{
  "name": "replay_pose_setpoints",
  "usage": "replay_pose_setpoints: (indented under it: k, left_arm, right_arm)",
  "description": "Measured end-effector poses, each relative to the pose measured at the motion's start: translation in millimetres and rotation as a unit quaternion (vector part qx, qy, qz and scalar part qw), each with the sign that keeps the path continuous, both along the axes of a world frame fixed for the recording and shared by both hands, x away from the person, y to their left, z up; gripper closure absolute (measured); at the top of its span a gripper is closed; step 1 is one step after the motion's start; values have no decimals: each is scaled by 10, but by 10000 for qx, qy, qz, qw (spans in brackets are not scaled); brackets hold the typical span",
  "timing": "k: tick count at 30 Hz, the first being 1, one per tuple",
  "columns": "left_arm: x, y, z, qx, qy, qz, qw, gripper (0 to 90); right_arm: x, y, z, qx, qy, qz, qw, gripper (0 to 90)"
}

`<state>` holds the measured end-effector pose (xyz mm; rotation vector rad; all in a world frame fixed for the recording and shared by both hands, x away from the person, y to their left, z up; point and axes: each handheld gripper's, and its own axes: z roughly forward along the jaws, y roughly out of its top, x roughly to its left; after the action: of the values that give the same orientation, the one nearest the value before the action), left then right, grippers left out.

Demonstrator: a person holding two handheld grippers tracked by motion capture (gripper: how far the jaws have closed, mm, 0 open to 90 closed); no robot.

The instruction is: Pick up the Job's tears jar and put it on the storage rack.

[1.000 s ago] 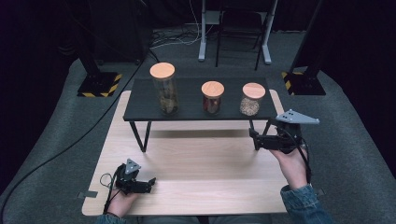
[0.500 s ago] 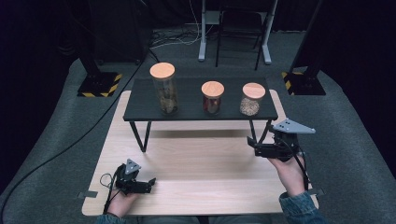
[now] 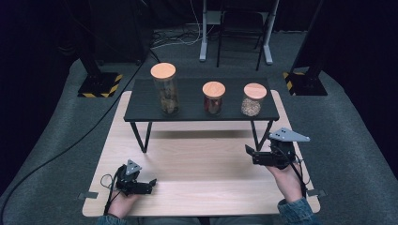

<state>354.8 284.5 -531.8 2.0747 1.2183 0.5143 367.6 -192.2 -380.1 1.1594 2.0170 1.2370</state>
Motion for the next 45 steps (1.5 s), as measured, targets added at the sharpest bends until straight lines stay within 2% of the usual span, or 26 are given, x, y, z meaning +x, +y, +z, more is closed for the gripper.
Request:
replay_pose_setpoints:
  k: [6,9,19,23,36,45]
  left_arm:
    - [0,0,0,1,0,-2,10000,5]
    - [0,1,1,3,2,-4,10000,5]
    - [0,0,0,3,2,-3,10000,5]
    - [0,1,1,3,3,-4,10000,5]
    - [0,1,1,2,2,-4,10000,5]
    - [0,1,0,2,1,-4,10000,5]
  right_arm:
    - [-30,24,-104,3,-19,9,10000,70]
    - [-49,53,-163,-95,-40,5,9999,69]
    - [-92,139,-375,-56,-21,79,10000,70]
    - [-105,166,-455,18,39,145,9999,70]
    - [-114,225,-773,-64,197,260,9994,56]
    - [-103,254,-975,-45,320,234,9992,54]
